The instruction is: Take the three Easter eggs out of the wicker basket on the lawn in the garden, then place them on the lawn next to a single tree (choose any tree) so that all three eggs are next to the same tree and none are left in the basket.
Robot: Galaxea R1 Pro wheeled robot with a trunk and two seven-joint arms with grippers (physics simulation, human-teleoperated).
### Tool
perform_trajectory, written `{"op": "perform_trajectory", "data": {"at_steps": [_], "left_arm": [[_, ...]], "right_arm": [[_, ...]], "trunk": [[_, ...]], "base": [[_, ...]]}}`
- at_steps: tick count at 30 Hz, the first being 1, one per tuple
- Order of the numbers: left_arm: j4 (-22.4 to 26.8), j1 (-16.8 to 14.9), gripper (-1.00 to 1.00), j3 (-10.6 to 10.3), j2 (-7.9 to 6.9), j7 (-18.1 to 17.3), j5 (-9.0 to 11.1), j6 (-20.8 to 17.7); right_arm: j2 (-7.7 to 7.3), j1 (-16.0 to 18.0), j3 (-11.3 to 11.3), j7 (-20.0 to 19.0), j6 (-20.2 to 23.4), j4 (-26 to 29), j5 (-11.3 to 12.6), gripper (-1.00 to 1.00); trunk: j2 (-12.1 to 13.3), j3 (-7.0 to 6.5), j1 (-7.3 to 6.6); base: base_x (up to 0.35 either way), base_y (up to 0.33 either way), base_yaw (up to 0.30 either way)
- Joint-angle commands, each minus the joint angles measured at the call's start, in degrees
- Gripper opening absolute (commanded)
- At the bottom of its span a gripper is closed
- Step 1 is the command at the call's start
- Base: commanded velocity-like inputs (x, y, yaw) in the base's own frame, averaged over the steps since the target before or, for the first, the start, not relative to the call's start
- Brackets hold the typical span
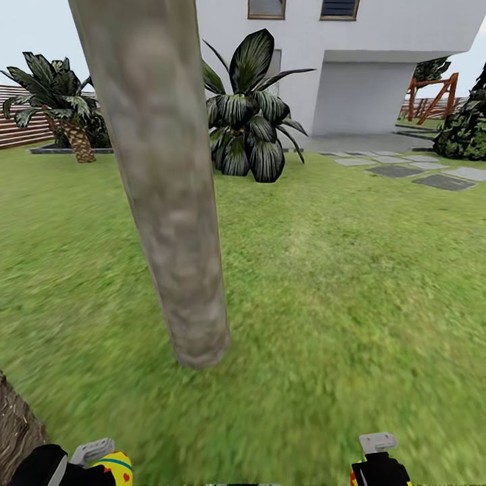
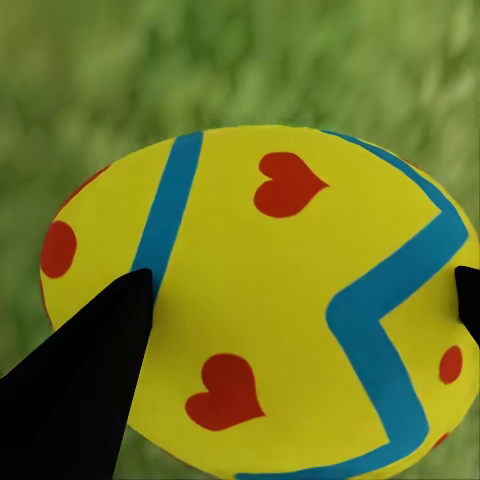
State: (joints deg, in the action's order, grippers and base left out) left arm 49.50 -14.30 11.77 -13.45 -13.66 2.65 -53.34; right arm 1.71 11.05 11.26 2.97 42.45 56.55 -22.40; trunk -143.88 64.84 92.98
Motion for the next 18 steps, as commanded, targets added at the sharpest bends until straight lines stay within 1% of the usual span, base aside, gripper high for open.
{"op": "perform_trajectory", "data": {"at_steps": [1, 18], "left_arm": [[0.1, 0.0, -1.00, 0.1, 0.00, 0.0, 0.3, -0.3], [0.1, 0.0, -1.00, 0.1, 0.01, -0.1, 0.3, -0.3]], "right_arm": [[0.04, 0.0, 0.1, 0.2, 0.2, 0.1, 0.2, -1.00], [0.06, 0.0, 0.0, 0.2, 0.2, 0.1, 0.2, -1.00]], "trunk": [[0.0, 0.28, 0.01], [-0.3, 4.04, 0.45]], "base": [[0.000, 0.000, 0.000], [0.000, 0.000, 0.000]]}}
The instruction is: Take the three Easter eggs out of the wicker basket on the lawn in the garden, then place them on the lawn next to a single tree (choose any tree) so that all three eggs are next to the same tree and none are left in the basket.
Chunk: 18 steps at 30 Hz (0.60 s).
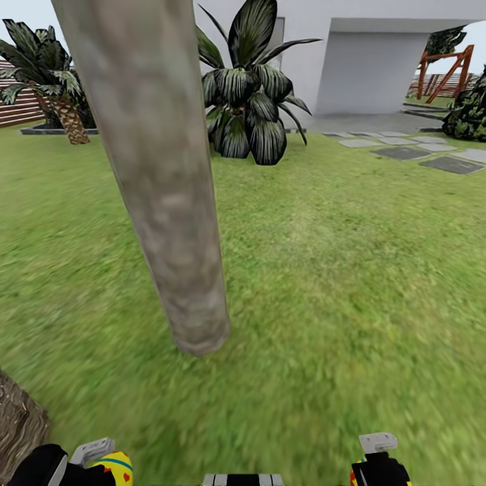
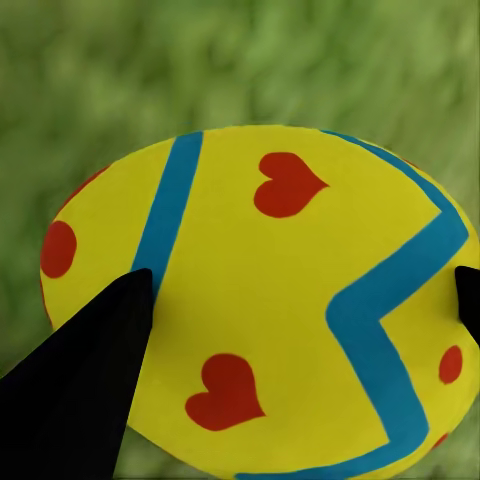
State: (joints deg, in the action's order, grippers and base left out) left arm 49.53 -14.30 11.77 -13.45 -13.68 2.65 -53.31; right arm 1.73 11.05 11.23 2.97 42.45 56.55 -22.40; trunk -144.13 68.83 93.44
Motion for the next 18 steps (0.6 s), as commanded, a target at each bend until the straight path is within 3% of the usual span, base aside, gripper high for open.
{"op": "perform_trajectory", "data": {"at_steps": [1, 8, 12, 18], "left_arm": [[0.0, 0.0, -1.00, 0.1, 0.00, -0.1, 0.3, -0.3], [-1.6, 0.0, -1.00, 0.3, -0.11, 0.0, 0.3, -0.2], [-1.9, 0.0, -1.00, 0.6, -1.20, 0.0, 0.2, -0.2], [-2.0, 0.0, -1.00, 0.5, -0.96, 0.0, 0.2, -0.1]], "right_arm": [[0.06, 0.0, 0.1, 0.2, 0.2, 0.1, 0.2, -1.00], [0.03, 0.0, 0.1, 0.1, 0.1, 0.2, 0.3, -1.00], [0.03, 0.0, 0.1, 0.1, 0.2, 0.2, 0.3, -1.00], [0.03, 0.0, 0.1, 0.1, 0.1, 0.2, 0.3, -1.00]], "trunk": [[0.0, 0.28, 0.01], [-0.1, 1.83, 0.19], [-0.2, 2.71, 0.30], [-0.3, 4.04, 0.45]], "base": [[0.000, 0.000, 0.000], [0.000, 0.000, 0.000], [0.000, 0.000, 0.000], [0.000, 0.000, 0.000]]}}
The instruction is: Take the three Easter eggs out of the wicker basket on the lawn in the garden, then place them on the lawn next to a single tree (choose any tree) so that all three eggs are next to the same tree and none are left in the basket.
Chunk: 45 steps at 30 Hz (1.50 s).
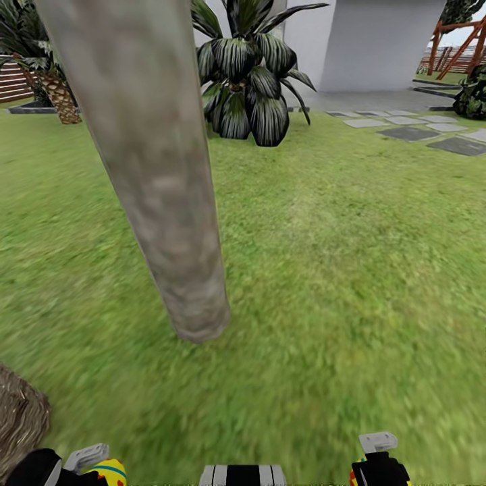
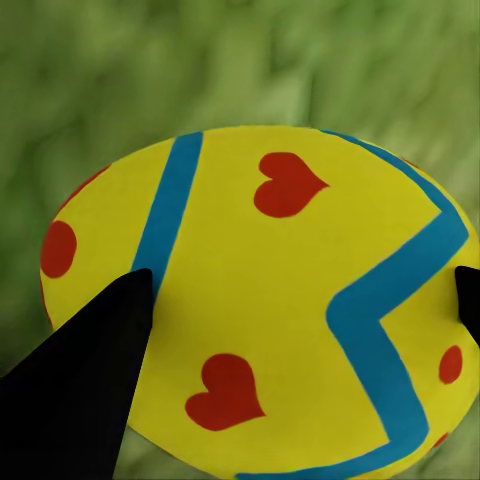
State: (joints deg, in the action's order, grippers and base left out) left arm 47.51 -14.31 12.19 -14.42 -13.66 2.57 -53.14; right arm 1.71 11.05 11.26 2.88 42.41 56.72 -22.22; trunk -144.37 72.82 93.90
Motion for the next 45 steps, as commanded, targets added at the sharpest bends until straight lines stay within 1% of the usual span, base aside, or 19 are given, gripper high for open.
{"op": "perform_trajectory", "data": {"at_steps": [1, 9, 21, 41, 45], "left_arm": [[0.0, 0.0, -1.00, 0.1, 0.06, -0.1, 0.2, -0.3], [0.0, 0.0, -1.00, -0.1, 0.18, -0.1, 0.2, -0.3], [0.5, 0.0, -1.00, 0.0, 0.26, -0.3, 0.6, -0.2], [0.5, 0.0, -1.00, -0.1, 0.47, -0.5, 0.8, -0.1], [0.4, 0.0, -1.00, -0.2, 0.53, -0.5, 0.8, -0.2]], "right_arm": [[0.04, 0.0, 0.1, 0.2, 0.2, 0.1, 0.2, -1.00], [0.04, 0.0, 0.1, 0.2, 0.2, 0.1, 0.1, -1.00], [0.04, 0.0, 0.1, 0.2, 0.1, 0.4, 0.1, -1.00], [0.13, 0.0, 0.0, 0.2, 0.1, 0.1, 0.1, -1.00], [0.13, 0.0, 0.0, 0.2, 0.1, 0.1, 0.1, -1.00]], "trunk": [[0.0, 0.27, 0.01], [-0.1, 2.04, 0.22], [-0.1, 2.04, 0.22], [-0.1, 2.04, 0.22], [-0.1, 2.04, 0.22]], "base": [[0.000, 0.000, 0.000], [0.000, 0.000, 0.000], [0.014, 0.000, 0.000], [0.308, 0.000, 0.000], [0.081, 0.000, 0.000]]}}
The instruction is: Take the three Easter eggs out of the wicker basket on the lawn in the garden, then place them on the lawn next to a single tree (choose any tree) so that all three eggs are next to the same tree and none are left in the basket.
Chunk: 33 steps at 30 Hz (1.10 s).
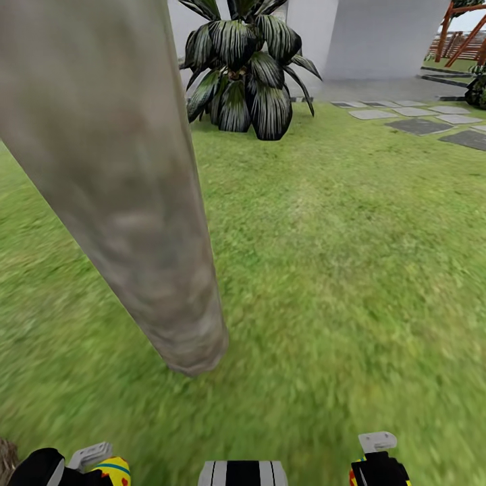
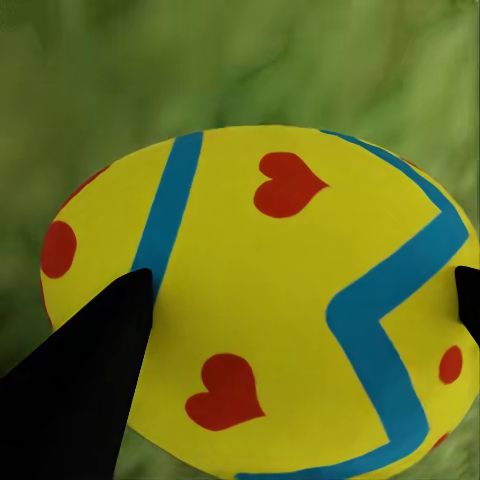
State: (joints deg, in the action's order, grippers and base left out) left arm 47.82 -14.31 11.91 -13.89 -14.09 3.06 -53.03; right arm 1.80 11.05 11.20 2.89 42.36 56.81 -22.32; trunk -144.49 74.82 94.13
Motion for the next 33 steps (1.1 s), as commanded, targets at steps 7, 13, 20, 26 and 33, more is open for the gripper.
{"op": "perform_trajectory", "data": {"at_steps": [7, 13, 20, 26, 33], "left_arm": [[-0.1, 0.0, -1.00, 0.0, -0.01, 0.1, 0.3, -0.4], [-0.1, 0.0, -1.00, 0.0, 0.06, 0.0, 0.3, -0.4], [-0.2, 0.0, -1.00, 0.0, 0.09, 0.2, 0.1, -0.4], [-0.2, 0.0, -1.00, 0.0, 0.09, 0.0, 0.2, -0.4], [-0.2, 0.0, -1.00, 0.0, 0.09, 0.2, 0.3, -0.3]], "right_arm": [[0.04, 0.0, 0.1, 0.2, 0.2, 0.1, 0.2, -1.00], [0.04, 0.0, 0.1, 0.2, 0.2, 0.1, 0.2, -1.00], [0.01, 0.0, 0.1, 0.2, 0.2, 0.0, 0.2, -1.00], [0.04, 0.0, 0.1, 0.2, 0.2, 0.0, 0.2, -1.00], [0.04, 0.0, 0.0, 0.2, 0.2, 0.0, 0.2, -1.00]], "trunk": [[0.0, 0.04, -0.01], [0.0, 0.48, 0.04], [-0.1, 2.04, 0.22], [-0.2, 2.26, 0.25], [-0.2, 3.14, 0.35]], "base": [[0.002, 0.000, 0.000], [0.000, 0.000, 0.000], [0.000, 0.000, 0.000], [0.000, 0.000, 0.000], [0.000, 0.000, 0.000]]}}
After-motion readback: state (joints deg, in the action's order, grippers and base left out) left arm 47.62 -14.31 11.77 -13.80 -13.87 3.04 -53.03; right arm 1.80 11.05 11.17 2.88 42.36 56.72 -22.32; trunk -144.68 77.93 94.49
